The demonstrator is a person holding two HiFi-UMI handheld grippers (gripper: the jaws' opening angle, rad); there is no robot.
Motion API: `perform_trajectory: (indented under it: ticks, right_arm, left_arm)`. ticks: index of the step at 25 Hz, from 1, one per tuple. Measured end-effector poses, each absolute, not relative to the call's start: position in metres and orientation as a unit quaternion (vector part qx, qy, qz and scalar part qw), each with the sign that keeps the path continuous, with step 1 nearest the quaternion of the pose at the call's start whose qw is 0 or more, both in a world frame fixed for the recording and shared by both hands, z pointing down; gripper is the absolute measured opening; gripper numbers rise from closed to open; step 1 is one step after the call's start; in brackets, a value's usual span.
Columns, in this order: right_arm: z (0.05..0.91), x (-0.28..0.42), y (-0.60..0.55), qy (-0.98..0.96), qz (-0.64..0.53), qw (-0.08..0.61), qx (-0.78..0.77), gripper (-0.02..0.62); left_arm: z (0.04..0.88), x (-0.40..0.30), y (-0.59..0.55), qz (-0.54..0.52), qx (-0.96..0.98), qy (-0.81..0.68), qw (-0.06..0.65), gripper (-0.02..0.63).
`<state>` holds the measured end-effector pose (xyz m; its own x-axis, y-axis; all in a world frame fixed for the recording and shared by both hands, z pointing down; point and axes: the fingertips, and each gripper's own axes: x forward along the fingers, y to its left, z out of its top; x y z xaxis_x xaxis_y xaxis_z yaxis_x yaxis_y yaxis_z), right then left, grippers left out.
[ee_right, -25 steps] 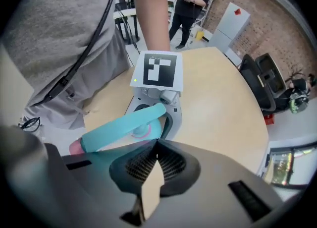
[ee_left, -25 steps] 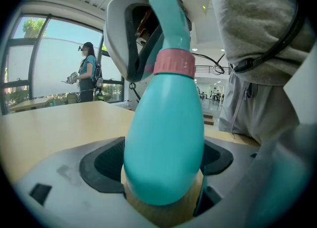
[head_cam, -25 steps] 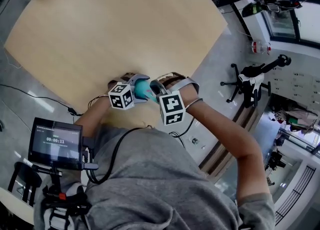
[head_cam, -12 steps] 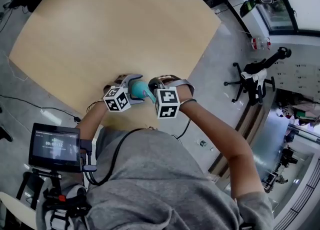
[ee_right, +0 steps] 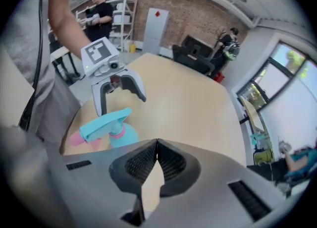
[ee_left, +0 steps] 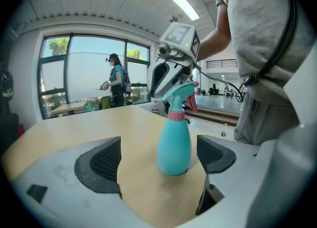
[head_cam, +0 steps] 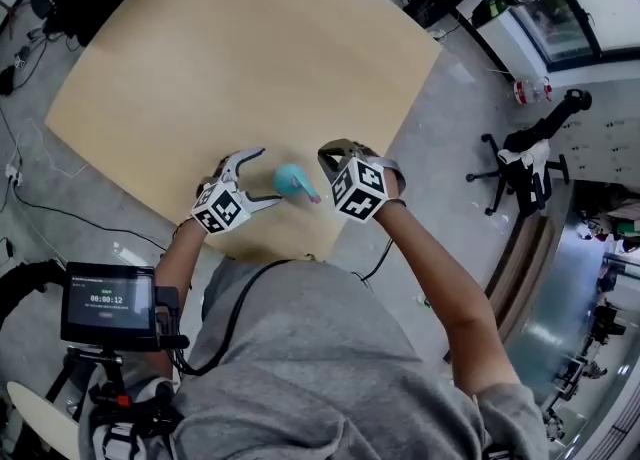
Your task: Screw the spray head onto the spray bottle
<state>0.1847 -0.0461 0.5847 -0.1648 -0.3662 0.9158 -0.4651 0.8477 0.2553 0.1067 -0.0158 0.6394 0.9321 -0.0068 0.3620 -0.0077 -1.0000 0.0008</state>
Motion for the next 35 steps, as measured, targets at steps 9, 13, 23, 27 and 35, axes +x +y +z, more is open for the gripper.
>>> perform_trajectory:
  ticks: [9,13,23,27,35]
  right_arm:
    - [0.429,0.21,-0.046,-0.829,0.19,0.193,0.49,0.002]
    - [0.421,0.265,-0.043,-0.786,0.188,0.202,0.553,0.002]
    - [0.341,0.303,-0.014,-0.73,0.137,0.265,0.616,0.002]
    - [0.304,0.273,0.041,-0.737,0.118,0.272,0.607,0.002]
    - [0.302,0.262,0.071,-0.738,0.118,0.277,0.604,0.002]
  left_arm:
    - [0.491,0.052,-0.044,0.131,0.974,-0.173,-0.062,0.449]
    - [0.483,0.116,-0.071,0.033,0.991,-0.122,-0.036,0.391]
    - [0.43,0.159,-0.1,-0.119,0.969,-0.11,0.186,0.005]
    - [0.397,0.125,-0.054,-0.12,0.965,-0.127,0.194,0.005]
    - [0.398,0.102,-0.025,-0.103,0.967,-0.139,0.188,0.005]
